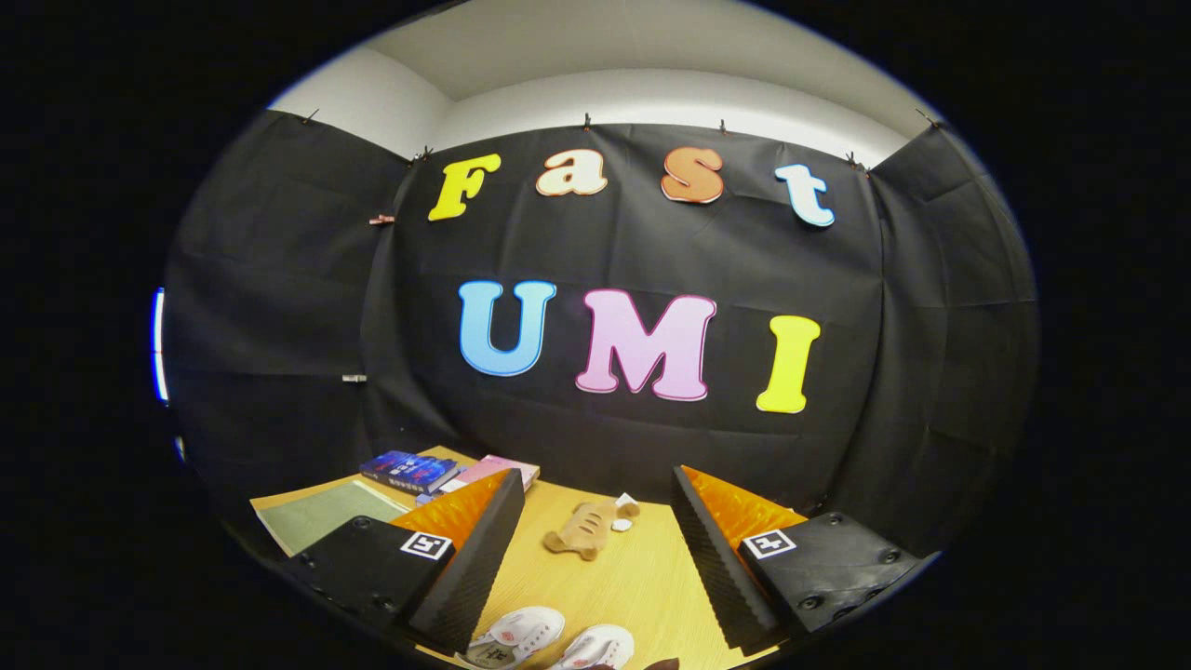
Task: Open the storage box then place both shoes into the box .Put the left shoe in first, then the right shoe, with the right side of both shoes facing outward in a uniform manner.
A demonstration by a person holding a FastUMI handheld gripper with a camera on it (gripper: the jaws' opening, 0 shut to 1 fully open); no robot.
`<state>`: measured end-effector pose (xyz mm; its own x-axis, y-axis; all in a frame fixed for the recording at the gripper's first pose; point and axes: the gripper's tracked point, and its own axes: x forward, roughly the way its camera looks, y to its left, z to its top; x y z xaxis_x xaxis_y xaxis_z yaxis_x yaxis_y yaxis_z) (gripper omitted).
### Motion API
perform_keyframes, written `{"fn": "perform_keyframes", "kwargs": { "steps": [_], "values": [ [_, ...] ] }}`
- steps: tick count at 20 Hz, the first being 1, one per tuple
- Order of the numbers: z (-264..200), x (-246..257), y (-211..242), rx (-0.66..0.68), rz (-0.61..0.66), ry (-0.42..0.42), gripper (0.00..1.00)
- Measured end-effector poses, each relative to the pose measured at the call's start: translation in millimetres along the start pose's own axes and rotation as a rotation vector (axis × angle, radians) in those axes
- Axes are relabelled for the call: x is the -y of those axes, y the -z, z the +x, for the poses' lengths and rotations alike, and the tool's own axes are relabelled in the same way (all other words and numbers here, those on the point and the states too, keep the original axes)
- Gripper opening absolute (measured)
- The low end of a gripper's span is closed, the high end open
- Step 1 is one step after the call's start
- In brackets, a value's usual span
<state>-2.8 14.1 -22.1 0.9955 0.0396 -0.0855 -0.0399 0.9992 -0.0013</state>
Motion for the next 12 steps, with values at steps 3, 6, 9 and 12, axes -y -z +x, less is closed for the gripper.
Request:
{"fn": "perform_keyframes", "kwargs": {
  "steps": [3,6,9,12],
  "values": [
    [-4,-10,43,-0.152,-0.017,-0.032,0.97],
    [-17,-24,92,-0.305,-0.040,-0.066,0.97],
    [-36,-39,151,-0.472,-0.087,-0.105,0.98],
    [-48,-60,200,-0.593,-0.097,-0.151,0.96]
  ]
}}
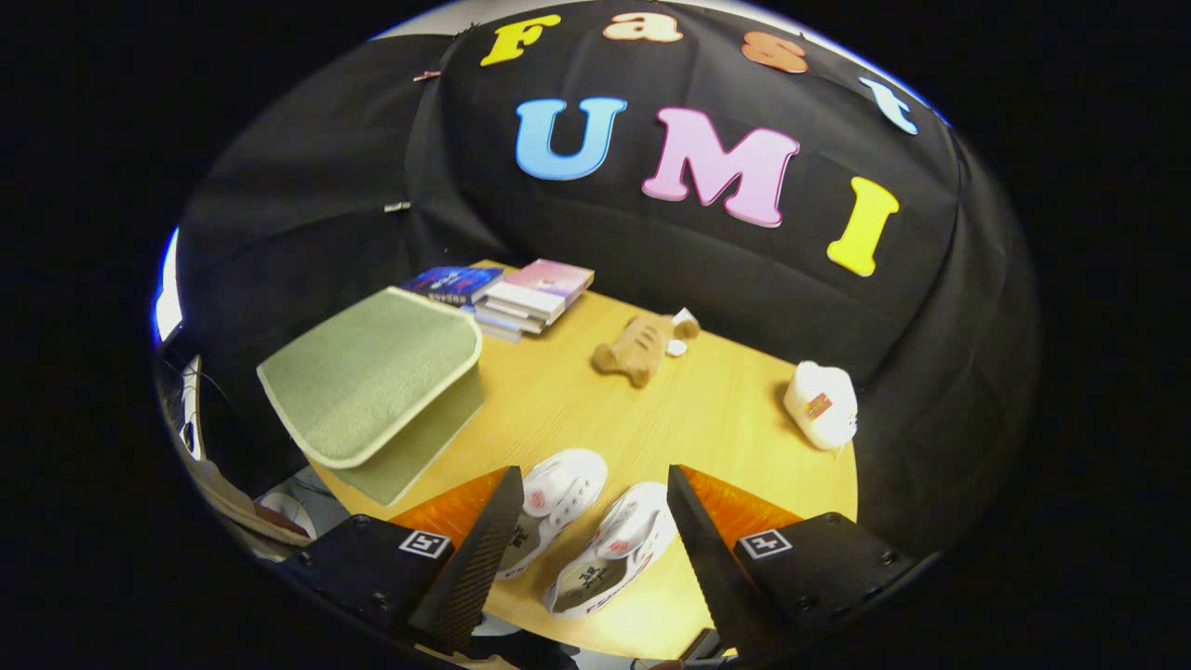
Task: Open the storage box then place both shoes into the box .Put the left shoe in first, then the right shoe, with the right side of both shoes facing outward in a uniform manner.
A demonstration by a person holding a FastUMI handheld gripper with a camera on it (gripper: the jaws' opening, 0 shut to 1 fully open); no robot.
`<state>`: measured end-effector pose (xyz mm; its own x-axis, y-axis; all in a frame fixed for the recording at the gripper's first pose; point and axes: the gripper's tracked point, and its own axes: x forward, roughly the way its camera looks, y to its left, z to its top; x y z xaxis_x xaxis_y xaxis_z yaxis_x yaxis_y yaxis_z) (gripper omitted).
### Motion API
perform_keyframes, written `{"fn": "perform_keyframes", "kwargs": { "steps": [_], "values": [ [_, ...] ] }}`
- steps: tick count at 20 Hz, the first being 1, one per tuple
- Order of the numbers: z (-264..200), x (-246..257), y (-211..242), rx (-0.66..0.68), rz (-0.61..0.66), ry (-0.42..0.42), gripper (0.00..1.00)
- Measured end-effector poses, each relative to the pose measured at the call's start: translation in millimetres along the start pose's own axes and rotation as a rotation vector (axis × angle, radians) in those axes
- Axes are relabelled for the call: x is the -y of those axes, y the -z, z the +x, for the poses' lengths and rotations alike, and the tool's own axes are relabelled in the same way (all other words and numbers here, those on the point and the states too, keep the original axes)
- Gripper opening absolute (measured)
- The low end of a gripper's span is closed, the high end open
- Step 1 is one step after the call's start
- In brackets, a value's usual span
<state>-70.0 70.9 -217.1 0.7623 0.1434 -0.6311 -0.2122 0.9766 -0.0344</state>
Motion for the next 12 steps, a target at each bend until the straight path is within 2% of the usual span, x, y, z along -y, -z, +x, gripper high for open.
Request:
{"fn": "perform_keyframes", "kwargs": {
  "steps": [3,5,6,8,10,12],
  "values": [
    [26,-16,43,-0.109,-0.005,-0.032,0.92],
    [45,-26,69,-0.169,-0.016,-0.055,0.86],
    [54,-29,78,-0.190,-0.023,-0.061,0.79],
    [68,-30,95,-0.240,-0.030,-0.057,0.74],
    [86,-30,107,-0.274,-0.007,-0.046,0.74],
    [102,-26,109,-0.276,0.031,-0.017,0.67]
  ]
}}
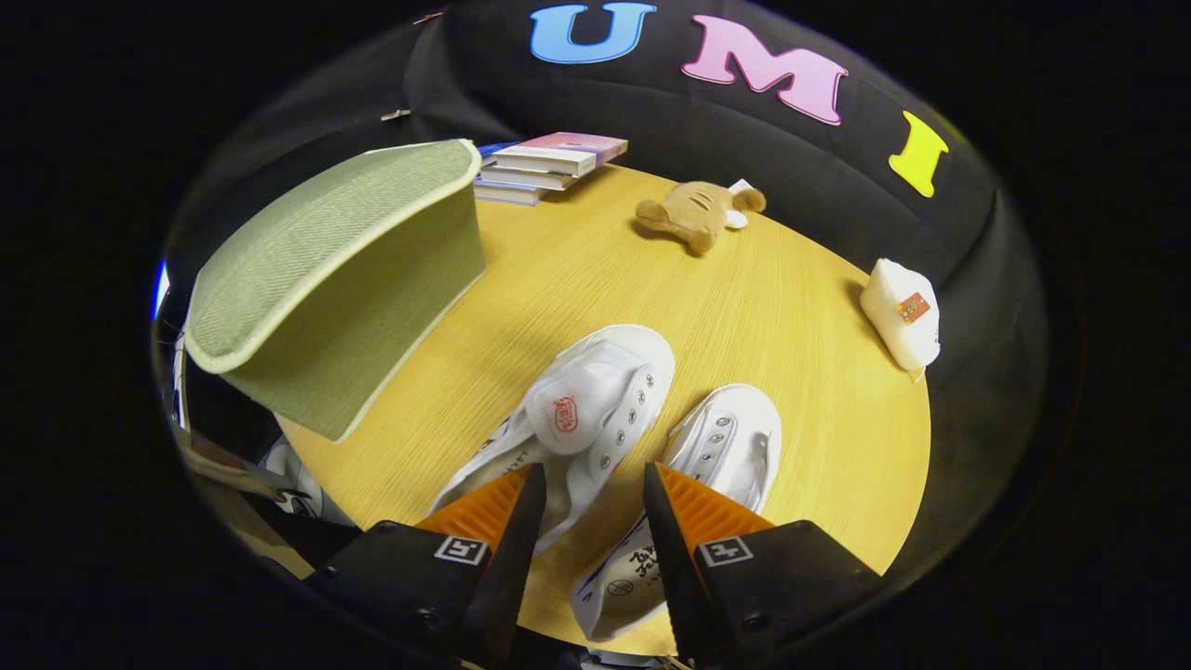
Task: Open the storage box then place both shoes into the box .Put the left shoe in first, then the right shoe, with the right side of both shoes facing outward in a uniform manner.
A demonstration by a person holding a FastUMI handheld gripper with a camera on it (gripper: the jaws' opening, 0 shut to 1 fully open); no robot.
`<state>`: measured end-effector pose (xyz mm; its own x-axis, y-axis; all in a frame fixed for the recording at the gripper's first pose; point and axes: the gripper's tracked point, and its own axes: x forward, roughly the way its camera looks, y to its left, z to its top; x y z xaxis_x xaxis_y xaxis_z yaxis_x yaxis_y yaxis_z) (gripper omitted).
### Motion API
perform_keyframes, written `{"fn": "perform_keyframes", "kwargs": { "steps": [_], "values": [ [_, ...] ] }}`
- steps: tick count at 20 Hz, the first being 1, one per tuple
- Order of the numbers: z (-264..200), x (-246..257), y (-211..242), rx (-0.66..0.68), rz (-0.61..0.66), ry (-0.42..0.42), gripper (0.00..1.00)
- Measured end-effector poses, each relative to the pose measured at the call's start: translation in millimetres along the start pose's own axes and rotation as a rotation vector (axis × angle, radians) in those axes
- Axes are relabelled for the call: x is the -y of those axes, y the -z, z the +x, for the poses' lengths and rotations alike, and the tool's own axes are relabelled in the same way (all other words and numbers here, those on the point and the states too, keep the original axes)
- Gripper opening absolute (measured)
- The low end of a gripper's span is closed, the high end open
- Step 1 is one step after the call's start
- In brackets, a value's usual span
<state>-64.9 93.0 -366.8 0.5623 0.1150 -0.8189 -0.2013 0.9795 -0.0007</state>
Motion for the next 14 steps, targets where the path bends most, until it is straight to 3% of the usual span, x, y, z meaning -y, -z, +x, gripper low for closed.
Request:
{"fn": "perform_keyframes", "kwargs": {
  "steps": [3,4,10,11,12,13,14],
  "values": [
    [19,7,-10,0.029,0.065,0.051,0.61],
    [25,7,-10,0.030,0.085,0.056,0.52],
    [21,2,-2,-0.020,0.123,0.031,0.46],
    [4,3,0,-0.034,0.095,0.013,0.49],
    [-21,4,-10,0.004,0.049,-0.009,0.65],
    [-40,-3,-24,0.058,0.011,-0.059,0.76],
    [-57,-21,-44,0.132,-0.005,-0.171,0.87]
  ]
}}
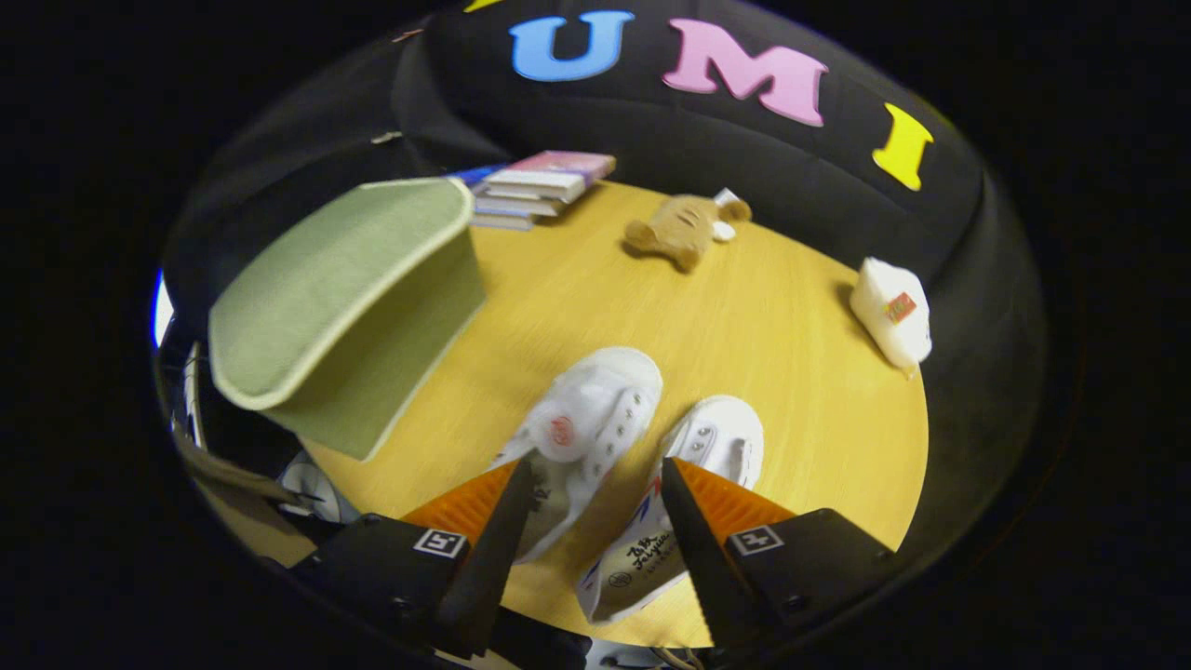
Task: Open the storage box then place both shoes into the box .Put the left shoe in first, then the right shoe, with the right side of both shoes facing outward in a uniform manner.
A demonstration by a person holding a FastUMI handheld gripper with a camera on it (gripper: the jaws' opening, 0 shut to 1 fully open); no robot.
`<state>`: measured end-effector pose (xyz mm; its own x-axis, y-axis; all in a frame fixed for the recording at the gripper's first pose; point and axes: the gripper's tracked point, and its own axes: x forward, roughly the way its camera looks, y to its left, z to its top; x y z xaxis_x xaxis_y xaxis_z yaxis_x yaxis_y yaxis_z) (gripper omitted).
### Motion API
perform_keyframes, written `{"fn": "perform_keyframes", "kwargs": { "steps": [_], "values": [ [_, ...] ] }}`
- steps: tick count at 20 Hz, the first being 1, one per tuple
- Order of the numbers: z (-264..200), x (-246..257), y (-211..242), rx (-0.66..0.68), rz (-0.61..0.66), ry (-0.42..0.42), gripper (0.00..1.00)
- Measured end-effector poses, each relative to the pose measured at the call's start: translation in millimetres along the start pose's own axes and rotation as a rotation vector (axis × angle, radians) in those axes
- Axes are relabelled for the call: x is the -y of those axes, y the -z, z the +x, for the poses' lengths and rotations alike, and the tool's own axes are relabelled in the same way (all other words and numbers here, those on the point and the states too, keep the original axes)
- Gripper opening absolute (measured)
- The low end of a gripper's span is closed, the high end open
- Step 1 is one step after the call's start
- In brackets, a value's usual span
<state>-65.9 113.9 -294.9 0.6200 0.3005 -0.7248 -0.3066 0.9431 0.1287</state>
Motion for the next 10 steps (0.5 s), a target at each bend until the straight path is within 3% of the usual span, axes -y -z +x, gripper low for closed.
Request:
{"fn": "perform_keyframes", "kwargs": {
  "steps": [2,4,7,10],
  "values": [
    [-8,-72,-18,0.019,0.116,-0.323,0.85],
    [-7,-115,-41,0.027,0.266,-0.550,0.86],
    [15,-137,-60,-0.033,0.476,-0.734,0.86],
    [36,-146,-61,-0.108,0.598,-0.843,0.86]
  ]
}}
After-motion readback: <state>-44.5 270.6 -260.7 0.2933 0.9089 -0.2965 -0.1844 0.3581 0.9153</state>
